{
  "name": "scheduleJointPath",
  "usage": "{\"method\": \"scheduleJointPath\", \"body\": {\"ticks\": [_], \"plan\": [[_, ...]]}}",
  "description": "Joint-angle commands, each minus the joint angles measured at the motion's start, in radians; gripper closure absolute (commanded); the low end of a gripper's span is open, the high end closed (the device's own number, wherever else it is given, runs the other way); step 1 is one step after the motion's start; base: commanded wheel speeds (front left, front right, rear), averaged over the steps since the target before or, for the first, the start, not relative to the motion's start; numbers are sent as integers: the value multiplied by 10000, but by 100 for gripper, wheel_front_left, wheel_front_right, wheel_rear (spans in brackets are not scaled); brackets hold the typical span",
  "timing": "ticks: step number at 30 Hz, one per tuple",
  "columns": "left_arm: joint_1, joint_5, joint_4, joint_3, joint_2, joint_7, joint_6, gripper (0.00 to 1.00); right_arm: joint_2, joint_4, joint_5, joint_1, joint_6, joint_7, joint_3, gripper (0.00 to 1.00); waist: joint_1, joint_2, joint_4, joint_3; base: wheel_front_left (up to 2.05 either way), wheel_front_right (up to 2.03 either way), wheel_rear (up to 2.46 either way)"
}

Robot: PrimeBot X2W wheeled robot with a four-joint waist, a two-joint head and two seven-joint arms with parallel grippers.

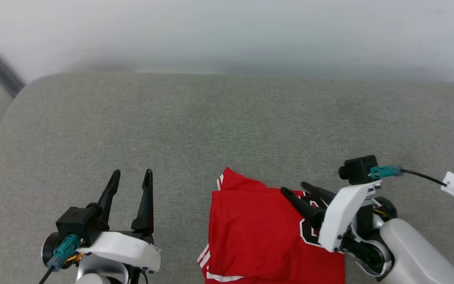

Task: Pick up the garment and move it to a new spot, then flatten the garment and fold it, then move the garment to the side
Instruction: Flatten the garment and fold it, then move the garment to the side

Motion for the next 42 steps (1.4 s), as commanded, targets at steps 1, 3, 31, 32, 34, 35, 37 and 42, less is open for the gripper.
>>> {"method": "scheduleJointPath", "body": {"ticks": [1,3,31,32,34,35,37,42], "plan": [[149,-39,-6,24,56,-17,68,0,-74,86,-220,-51,0,-200,-66,0,0,0,-138,-89,0,0,0],[218,-78,9,100,89,-10,144,0,-348,249,-1031,63,-2,-796,-487,0,0,0,-285,-142,0,0,0],[1755,-395,478,671,47,-196,580,0,1049,-6015,-6094,5378,-2,-1984,-5647,0,0,0,-1305,-1276,0,0,0],[1759,-400,493,688,34,-202,581,0,1108,-6090,-6091,5406,-2,-1992,-5688,0,0,0,-1313,-1284,0,0,0],[1720,-397,491,736,11,-206,583,0,1136,-6178,-6069,5435,-2,-1943,-5734,0,0,0,-1328,-1288,0,0,0],[1698,-373,491,747,6,-206,582,0,1151,-6210,-6075,5426,-2,-1918,-5754,0,0,0,-1332,-1285,0,0,0],[1650,-357,476,773,-20,-210,558,0,1182,-6245,-6060,5387,-2,-1885,-5792,0,0,0,-1332,-1270,0,0,0],[1594,-279,458,866,-61,-225,590,0,1236,-6257,-6044,5310,-2,-1796,-5828,0,0,0,-1332,-1233,0,0,0]]}}
